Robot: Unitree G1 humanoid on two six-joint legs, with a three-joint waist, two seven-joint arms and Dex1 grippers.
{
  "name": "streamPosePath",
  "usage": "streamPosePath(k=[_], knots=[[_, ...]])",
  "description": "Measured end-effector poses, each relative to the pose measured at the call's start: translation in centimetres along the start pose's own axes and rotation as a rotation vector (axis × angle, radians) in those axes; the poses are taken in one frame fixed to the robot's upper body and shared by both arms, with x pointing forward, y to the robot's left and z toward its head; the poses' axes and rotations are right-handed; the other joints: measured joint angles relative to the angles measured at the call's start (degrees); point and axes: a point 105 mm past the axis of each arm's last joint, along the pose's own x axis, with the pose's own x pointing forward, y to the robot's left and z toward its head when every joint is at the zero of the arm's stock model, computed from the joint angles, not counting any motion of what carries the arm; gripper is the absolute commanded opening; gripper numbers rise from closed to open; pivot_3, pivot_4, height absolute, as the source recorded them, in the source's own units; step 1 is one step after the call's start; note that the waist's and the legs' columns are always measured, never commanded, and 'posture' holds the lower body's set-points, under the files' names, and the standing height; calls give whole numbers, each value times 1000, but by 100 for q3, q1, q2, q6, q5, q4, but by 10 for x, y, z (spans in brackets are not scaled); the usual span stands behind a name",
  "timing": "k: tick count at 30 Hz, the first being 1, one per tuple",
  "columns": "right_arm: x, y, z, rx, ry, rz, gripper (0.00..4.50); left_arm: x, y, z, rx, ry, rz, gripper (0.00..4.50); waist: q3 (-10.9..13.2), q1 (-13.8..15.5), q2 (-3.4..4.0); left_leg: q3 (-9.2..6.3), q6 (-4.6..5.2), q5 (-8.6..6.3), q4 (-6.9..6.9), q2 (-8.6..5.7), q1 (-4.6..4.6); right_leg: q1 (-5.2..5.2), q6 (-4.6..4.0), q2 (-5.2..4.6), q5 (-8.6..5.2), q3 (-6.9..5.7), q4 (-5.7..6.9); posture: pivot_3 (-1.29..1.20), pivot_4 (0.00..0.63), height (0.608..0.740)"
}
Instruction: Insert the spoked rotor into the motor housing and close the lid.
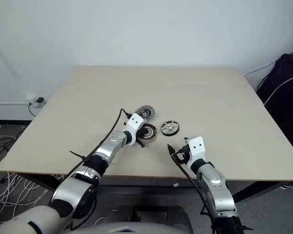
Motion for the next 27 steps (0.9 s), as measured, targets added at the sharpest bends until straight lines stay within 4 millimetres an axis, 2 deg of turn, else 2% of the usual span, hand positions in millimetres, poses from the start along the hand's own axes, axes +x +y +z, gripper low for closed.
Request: streamPosePath(k=[18, 24, 27], knots=[[0, 0, 0, 0, -3, 0, 4500, 6, -2, 2, 19, 14, 2, 42, 0, 4, 0, 0, 3, 4, 6, 0, 4, -3, 13, -1, 7, 0, 0, 0, 0, 740], [0, 0, 1, -1, -4, -1, 4500, 0, 9, 23, 14, -69, 31, 42, 0, 0, 0, 1, 3, 4, 0, 0, -5, -4, 10, -1, 6, 2, -2, 0, 0, 740], [0, 0, 1, -1, -6, 0, 4500, -12, 20, 33, 16, -156, 60, 42, -1, -25, 2, 3, 2, 4, -7, 2, -5, -7, 6, 0, 5, 6, -2, 0, 0, 740]])
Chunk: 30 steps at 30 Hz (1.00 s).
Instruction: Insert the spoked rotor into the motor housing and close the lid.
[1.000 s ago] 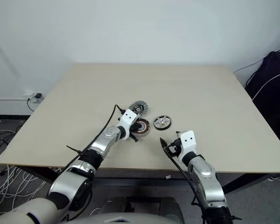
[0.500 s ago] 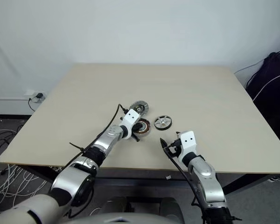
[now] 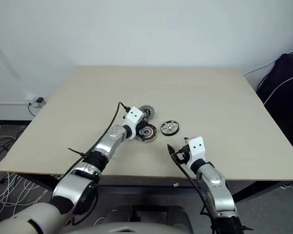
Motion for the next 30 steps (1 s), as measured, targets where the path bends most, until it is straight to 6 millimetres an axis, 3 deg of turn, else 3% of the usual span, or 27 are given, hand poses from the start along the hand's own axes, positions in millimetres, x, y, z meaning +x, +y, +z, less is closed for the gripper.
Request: streamPosePath(k=[6, 15, 20, 25, 30], knots=[[0, 0, 0, 0, -1, 5, 4500, -38, 3, -3, -41, -133, -12, 42, -2, 3, 3, 2, 0, 0, -1, 0, 2, 0, -9, -1, -3, 5, 0, 0, 0, 740], [5, -6, 4, 8, -4, 10, 4500, -92, 3, -46, -120, -125, 120, 42, -3, 32, 6, 2, -6, -4, 7, 1, 15, -10, -41, -4, -21, 3, 2, 0, 0, 740], [15, -11, 4, 24, 26, 24, 4500, -102, 6, -61, -145, -106, 245, 42, -4, 39, 7, 2, -2, -1, 9, 1, 17, -9, -41, -4, -21, 1, 3, 0, 0, 740], [27, -10, 5, 177, 40, 40, 4500, -105, 16, -56, -115, -130, 336, 42, -5, 38, 9, 2, 0, 0, 8, 0, 16, -11, -41, -3, -20, 3, 2, 0, 0, 740], [41, -21, 30, 327, -13, 10, 4500, -106, 21, -53, -112, -146, 374, 42, -6, 31, 10, 3, 0, 0, 7, 0, 16, -13, -39, -2, -18, 2, 2, 0, 0, 740]])
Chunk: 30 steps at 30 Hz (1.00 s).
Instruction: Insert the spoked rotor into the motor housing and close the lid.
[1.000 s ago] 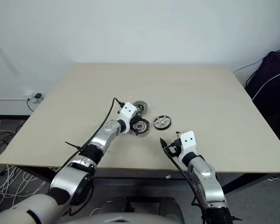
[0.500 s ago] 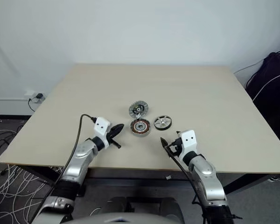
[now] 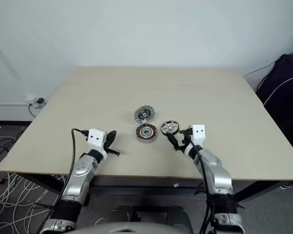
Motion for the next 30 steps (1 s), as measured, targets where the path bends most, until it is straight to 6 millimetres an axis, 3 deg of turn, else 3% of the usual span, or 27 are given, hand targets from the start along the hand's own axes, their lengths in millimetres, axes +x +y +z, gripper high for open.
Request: streamPosePath(k=[4, 16, 30], knots=[[4, -2, 5, 108, -8, -26, 4500, 3, 1, 3, -2, -8, 5, 42, 0, 3, 1, -2, 0, 0, -5, -1, -1, -2, 8, 1, 5, -1, 0, 0, 0, 740], [12, -5, -11, 349, 82, -93, 4500, 5, 3, -1, 0, 7, 3, 42, -3, -22, 6, 2, 0, 0, -9, 1, -2, -10, 6, 3, 4, 2, 1, 0, 0, 740], [27, -7, -20, 514, 124, -136, 4500, 10, 3, 6, 1, -10, -4, 42, -3, -77, 7, 2, 1, 1, -18, 1, -2, -14, 12, 4, 9, 3, 0, 0, 0, 740]])
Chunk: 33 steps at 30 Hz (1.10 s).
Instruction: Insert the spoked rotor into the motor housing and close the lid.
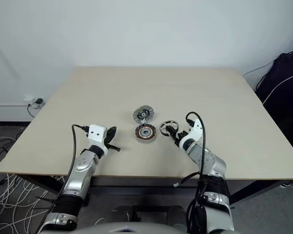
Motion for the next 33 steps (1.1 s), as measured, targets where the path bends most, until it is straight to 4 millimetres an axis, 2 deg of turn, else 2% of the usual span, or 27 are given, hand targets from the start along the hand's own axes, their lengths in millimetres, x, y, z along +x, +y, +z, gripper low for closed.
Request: streamPosePath(k=[8, 9, 12, 21, 22, 33], knots=[[10, 3, 10, 123, -30, -4, 4500, 1, -1, 2, 0, -4, -8, 42, 1, -45, 2, 0, 0, 0, -8, 0, 0, -3, 0, 1, 0, 0, 0, 0, 0, 740], [11, 2, 11, 127, -33, -6, 4318, 1, -1, 2, 0, -4, -9, 12, 1, -47, 2, -1, 0, 0, -10, 0, 0, -4, 0, 1, 0, 1, 0, 0, 0, 740], [13, 1, 9, 143, -26, -10, 3570, 2, -1, 1, -1, 0, -13, 0, 0, -64, 2, -1, 0, 1, -16, 0, 0, -6, -5, 1, 3, 1, 0, 0, 0, 740], [15, -6, 3, 157, -11, -31, 633, 2, -1, 1, -2, 0, -17, 0, 1, -80, 3, 0, 0, 1, -21, 0, 0, -5, -3, 1, 1, 3, -1, 0, 0, 740], [15, -4, 4, 157, -14, -22, 433, 3, -1, 1, -2, 2, -17, 0, 0, -82, 4, 0, 0, 1, -21, 0, 0, -5, -2, 1, 0, 3, 0, 0, 0, 740], [13, -2, 2, 179, -2, -8, 418, 5, -1, 2, -4, 5, -19, 0, -1, -79, 5, -1, -1, 2, -21, 1, 0, -6, -3, 2, 1, 3, 0, 0, 0, 740]])
